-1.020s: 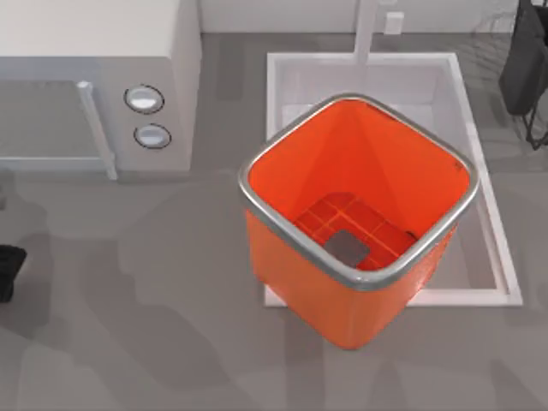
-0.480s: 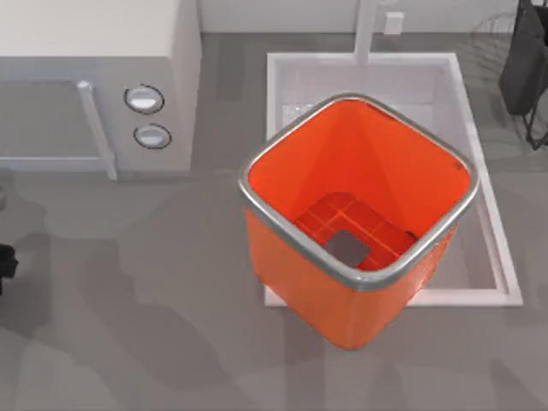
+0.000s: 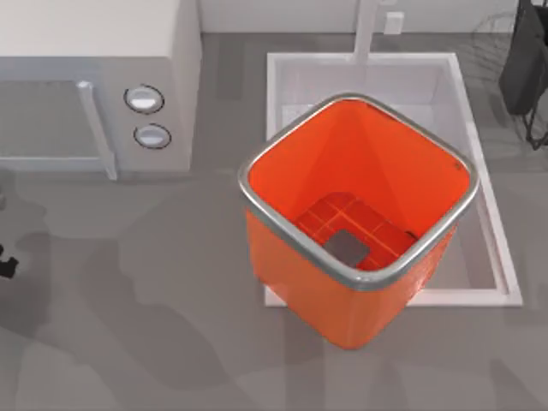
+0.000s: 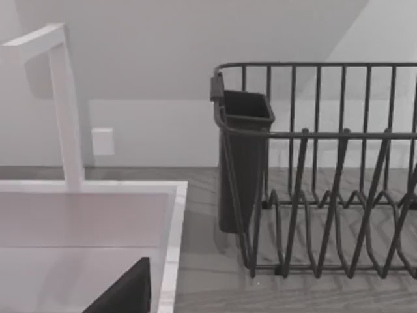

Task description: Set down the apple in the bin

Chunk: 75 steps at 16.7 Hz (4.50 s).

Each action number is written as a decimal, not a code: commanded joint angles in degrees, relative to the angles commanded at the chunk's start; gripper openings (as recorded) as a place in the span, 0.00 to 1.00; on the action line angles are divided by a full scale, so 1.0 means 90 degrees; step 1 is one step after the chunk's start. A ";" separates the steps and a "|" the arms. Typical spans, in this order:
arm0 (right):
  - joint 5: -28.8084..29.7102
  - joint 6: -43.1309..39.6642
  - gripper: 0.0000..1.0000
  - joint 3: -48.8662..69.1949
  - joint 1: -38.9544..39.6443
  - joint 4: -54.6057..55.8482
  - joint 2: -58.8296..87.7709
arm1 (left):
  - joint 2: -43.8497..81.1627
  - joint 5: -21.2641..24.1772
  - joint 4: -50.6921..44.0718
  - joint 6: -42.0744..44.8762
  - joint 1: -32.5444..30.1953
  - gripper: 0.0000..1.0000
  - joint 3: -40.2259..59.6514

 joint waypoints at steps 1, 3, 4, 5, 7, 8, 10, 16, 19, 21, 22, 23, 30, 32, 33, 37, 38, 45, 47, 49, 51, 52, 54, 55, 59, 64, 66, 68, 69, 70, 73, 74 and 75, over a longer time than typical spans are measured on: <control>0.0000 0.0000 1.00 0.0000 0.0000 0.0000 0.0000 | 0.0000 0.0000 0.0000 0.0000 0.0000 0.00 0.0000; 0.0000 0.0000 1.00 0.0000 0.0000 0.0000 0.0000 | 0.0000 0.0000 0.0000 0.0000 0.0000 0.00 0.0000; 0.0000 0.0000 1.00 0.0000 0.0000 0.0000 0.0000 | 0.0000 0.0000 0.0000 0.0000 0.0000 0.00 0.0000; 0.0000 0.0000 1.00 0.0000 0.0000 0.0000 0.0000 | 0.0000 0.0000 0.0000 0.0000 0.0000 0.00 0.0000; 0.0000 0.0000 1.00 0.0000 0.0000 0.0000 0.0000 | 0.0000 0.0000 0.0000 0.0000 0.0000 0.00 0.0000; 0.0000 0.0000 1.00 0.0000 0.0000 0.0000 0.0000 | -0.0078 -0.0105 -0.0007 0.0058 0.0028 0.00 0.0047; 0.0000 0.0000 1.00 0.0000 0.0000 0.0000 0.0000 | -0.0092 -0.0100 -0.0105 0.0062 0.0030 0.00 0.0132; 0.0000 0.0000 1.00 0.0000 0.0000 0.0000 0.0000 | -0.0509 -0.0092 -0.1983 0.0073 0.0032 0.00 0.1326; 0.0000 0.0000 1.00 0.0000 0.0000 0.0000 0.0000 | -0.0843 -0.0104 -0.3157 0.0044 0.0021 0.00 0.2133; 0.0000 0.0000 1.00 0.0000 0.0000 0.0000 0.0000 | -0.1051 -0.0110 -0.3616 0.0022 0.0005 0.00 0.2556; 0.0000 0.0000 1.00 0.0000 0.0000 0.0000 0.0000 | -0.1126 -0.0111 -0.3746 0.0013 -0.0002 0.00 0.2687; 0.0000 0.0000 1.00 0.0000 0.0000 0.0000 0.0000 | -0.1170 -0.0112 -0.3810 0.0008 -0.0006 0.00 0.2753; 0.0000 0.0000 1.00 0.0000 0.0000 0.0000 0.0000 | -0.1148 -0.0078 -0.3966 0.0161 -0.0202 0.00 0.2959; 0.0000 0.0000 1.00 0.0000 0.0000 0.0000 0.0000 | -0.1075 -0.0018 -0.4275 0.0427 -0.0682 0.00 0.3428; 0.0000 0.0000 1.00 0.0000 0.0000 0.0000 0.0000 | -0.0991 0.0014 -0.4466 0.0590 -0.1020 0.00 0.3748; 0.0000 0.0000 1.00 0.0000 0.0000 0.0000 0.0000 | -0.0164 0.0116 -0.5320 0.1283 -0.2870 0.00 0.5330; 0.0000 0.0000 1.00 0.0000 0.0000 0.0000 0.0000 | 0.0149 0.0126 -0.5500 0.1433 -0.3392 0.00 0.5745; 0.0000 0.0000 1.00 0.0000 0.0000 0.0000 0.0000 | 0.2538 -0.0198 -0.5780 0.1977 -0.6373 0.00 0.8438; 0.0000 0.0000 1.00 0.0000 0.0000 0.0000 0.0000 | 0.3005 -0.0379 -0.5635 0.1994 -0.6739 0.00 0.8944; 0.0000 0.0000 1.00 0.0000 0.0000 0.0000 0.0000 | 0.3234 -0.0497 -0.5527 0.1988 -0.6880 0.00 0.9184; 0.0000 0.0000 1.00 0.0000 0.0000 0.0000 0.0000 | 0.3255 -0.0510 -0.5515 0.1986 -0.6892 0.00 0.9207; 0.0000 0.0000 1.00 0.0000 0.0000 0.0000 0.0000 | 0.3255 -0.0510 -0.5515 0.1986 -0.6892 0.00 0.9207; 0.0000 0.0000 1.00 0.0000 0.0000 0.0000 0.0000 | 0.3248 -0.0495 -0.5501 0.1995 -0.6872 0.00 0.9168; 0.0000 0.0000 1.00 0.0000 0.0000 0.0000 0.0000 | 0.3240 -0.0485 -0.5419 0.2000 -0.6874 0.00 0.9087; 0.0000 0.0000 1.00 0.0000 0.0000 0.0000 0.0000 | 0.3136 -0.0476 -0.4528 0.2029 -0.6862 0.00 0.8105; 0.0000 0.0000 1.00 0.0000 0.0000 0.0000 0.0000 | 0.3081 -0.0504 -0.3612 0.2047 -0.6830 0.00 0.7129; 0.0000 0.0000 1.00 0.0000 0.0000 0.0000 0.0000 | 0.3080 -0.0504 -0.3607 0.2047 -0.6829 0.00 0.7124; 0.0000 0.0000 1.00 0.0000 0.0000 0.0000 0.0000 | 0.3080 -0.0504 -0.3607 0.2047 -0.6829 0.08 0.7124; 0.0000 0.0000 1.00 0.0000 0.0000 0.0000 0.0000 | 0.3080 -0.0504 -0.3607 0.2047 -0.6829 0.15 0.7124; 0.0000 0.0000 1.00 0.0000 0.0000 0.0000 0.0000 | 0.3080 -0.0504 -0.3607 0.2047 -0.6829 0.23 0.7124; 0.0000 0.0000 1.00 0.0000 0.0000 0.0000 0.0000 | 0.3080 -0.0504 -0.3607 0.2047 -0.6829 0.45 0.7124; 0.0000 0.0000 1.00 0.0000 0.0000 0.0000 0.0000 | 0.3080 -0.0504 -0.3607 0.2047 -0.6829 0.53 0.7124; 0.0000 0.0000 1.00 0.0000 0.0000 0.0000 0.0000 | 0.3080 -0.0504 -0.3607 0.2047 -0.6829 0.60 0.7124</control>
